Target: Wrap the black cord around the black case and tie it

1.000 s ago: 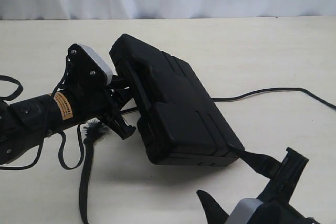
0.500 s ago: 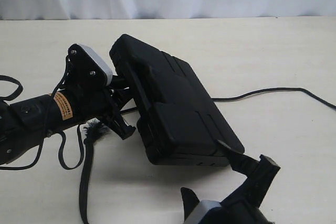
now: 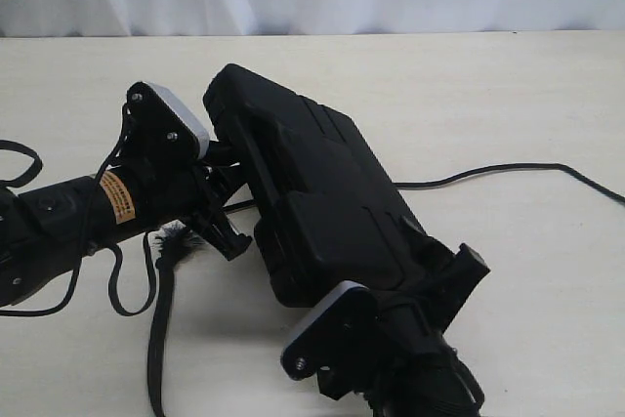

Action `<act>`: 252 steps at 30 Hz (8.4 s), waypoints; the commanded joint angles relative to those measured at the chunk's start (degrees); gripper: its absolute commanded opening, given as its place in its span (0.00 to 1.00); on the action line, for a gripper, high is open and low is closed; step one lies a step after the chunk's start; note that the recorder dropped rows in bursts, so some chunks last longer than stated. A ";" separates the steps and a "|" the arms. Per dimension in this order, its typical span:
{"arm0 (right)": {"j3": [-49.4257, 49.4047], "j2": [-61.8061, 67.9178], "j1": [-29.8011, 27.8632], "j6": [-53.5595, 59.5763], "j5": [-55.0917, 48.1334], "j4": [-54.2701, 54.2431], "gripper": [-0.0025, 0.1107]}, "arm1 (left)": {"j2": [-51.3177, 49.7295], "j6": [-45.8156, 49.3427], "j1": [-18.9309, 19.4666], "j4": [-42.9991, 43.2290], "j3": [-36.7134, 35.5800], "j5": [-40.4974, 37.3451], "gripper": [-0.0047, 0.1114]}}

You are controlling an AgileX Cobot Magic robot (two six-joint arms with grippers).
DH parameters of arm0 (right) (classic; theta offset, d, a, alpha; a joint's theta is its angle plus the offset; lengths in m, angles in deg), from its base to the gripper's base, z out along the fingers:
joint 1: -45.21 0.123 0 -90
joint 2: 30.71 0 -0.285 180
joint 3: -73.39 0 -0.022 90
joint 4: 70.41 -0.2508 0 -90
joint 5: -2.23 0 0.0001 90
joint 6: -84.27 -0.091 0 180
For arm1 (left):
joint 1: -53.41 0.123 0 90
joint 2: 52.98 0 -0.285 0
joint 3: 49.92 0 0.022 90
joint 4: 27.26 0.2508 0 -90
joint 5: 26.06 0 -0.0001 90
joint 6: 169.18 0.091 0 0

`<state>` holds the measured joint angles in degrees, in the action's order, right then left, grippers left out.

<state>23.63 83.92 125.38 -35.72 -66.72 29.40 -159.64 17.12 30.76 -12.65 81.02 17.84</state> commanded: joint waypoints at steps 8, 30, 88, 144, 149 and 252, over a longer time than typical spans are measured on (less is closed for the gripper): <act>2.24 0.13 -1.00 -0.88 -1.01 0.14 0.12 | 0.40 -0.60 -0.42 -0.20 0.17 2.13 0.27; 2.14 -18.68 -18.79 5.42 13.65 0.14 0.06 | 17.57 10.15 -4.05 13.87 12.29 -50.39 0.27; 2.14 -18.67 -18.80 5.67 16.26 0.14 0.06 | 1.09 68.88 1.94 32.86 8.04 -52.21 0.43; 2.14 -23.03 -18.80 4.73 21.03 0.14 0.06 | 11.18 41.21 12.65 -22.79 12.30 -46.52 0.04; 2.14 -23.03 -18.80 4.73 22.66 0.14 0.06 | 9.52 41.21 11.98 -23.05 12.30 -42.85 0.04; 30.58 -17.42 -71.96 138.82 28.39 -151.30 0.41 | 0.39 5.74 2.39 -0.09 15.91 -27.62 0.04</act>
<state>54.68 66.54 53.31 103.11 -39.84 -119.68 -159.54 23.06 33.14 -12.60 96.95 -11.82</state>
